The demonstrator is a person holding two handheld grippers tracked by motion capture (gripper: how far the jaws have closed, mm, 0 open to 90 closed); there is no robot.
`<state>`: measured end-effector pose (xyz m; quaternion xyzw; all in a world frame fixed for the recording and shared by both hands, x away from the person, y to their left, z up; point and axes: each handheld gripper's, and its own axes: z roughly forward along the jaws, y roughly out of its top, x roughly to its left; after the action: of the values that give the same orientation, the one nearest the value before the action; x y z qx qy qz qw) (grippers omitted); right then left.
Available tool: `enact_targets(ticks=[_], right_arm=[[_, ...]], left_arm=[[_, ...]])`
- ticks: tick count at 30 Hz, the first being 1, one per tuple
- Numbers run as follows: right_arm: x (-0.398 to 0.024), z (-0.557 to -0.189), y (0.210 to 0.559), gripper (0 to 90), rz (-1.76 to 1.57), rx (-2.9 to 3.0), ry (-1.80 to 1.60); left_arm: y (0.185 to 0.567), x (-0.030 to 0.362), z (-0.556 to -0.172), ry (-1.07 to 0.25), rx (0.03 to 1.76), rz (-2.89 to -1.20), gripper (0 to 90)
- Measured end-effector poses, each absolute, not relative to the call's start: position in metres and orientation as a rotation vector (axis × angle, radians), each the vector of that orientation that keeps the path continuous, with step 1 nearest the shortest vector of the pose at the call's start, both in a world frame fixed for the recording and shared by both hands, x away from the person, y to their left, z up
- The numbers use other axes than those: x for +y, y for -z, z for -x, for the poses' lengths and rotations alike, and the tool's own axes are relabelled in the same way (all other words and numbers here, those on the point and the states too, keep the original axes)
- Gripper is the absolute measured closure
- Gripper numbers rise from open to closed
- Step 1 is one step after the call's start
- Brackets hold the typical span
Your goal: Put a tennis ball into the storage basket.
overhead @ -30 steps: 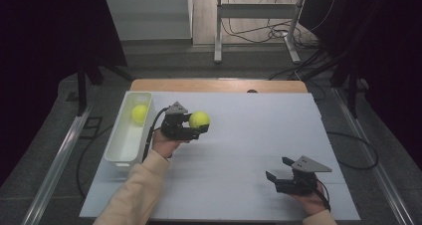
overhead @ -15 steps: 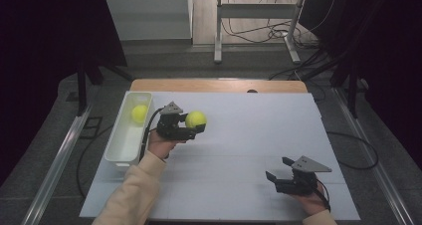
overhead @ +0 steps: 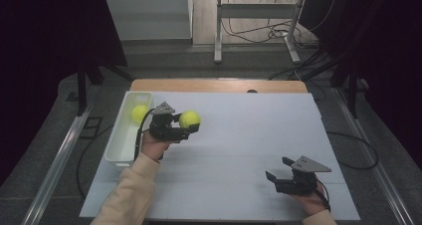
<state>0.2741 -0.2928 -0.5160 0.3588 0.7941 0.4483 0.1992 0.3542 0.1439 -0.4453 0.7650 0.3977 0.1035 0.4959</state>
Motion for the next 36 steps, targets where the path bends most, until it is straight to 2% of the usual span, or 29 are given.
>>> enact_targets(ticks=[36], right_arm=[[-0.293,-0.274,0.516,17.1,-1.001,2.22,-1.25]], left_arm=[[0.436,0.175,-0.333,-0.296,0.995,-1.821,26.7]])
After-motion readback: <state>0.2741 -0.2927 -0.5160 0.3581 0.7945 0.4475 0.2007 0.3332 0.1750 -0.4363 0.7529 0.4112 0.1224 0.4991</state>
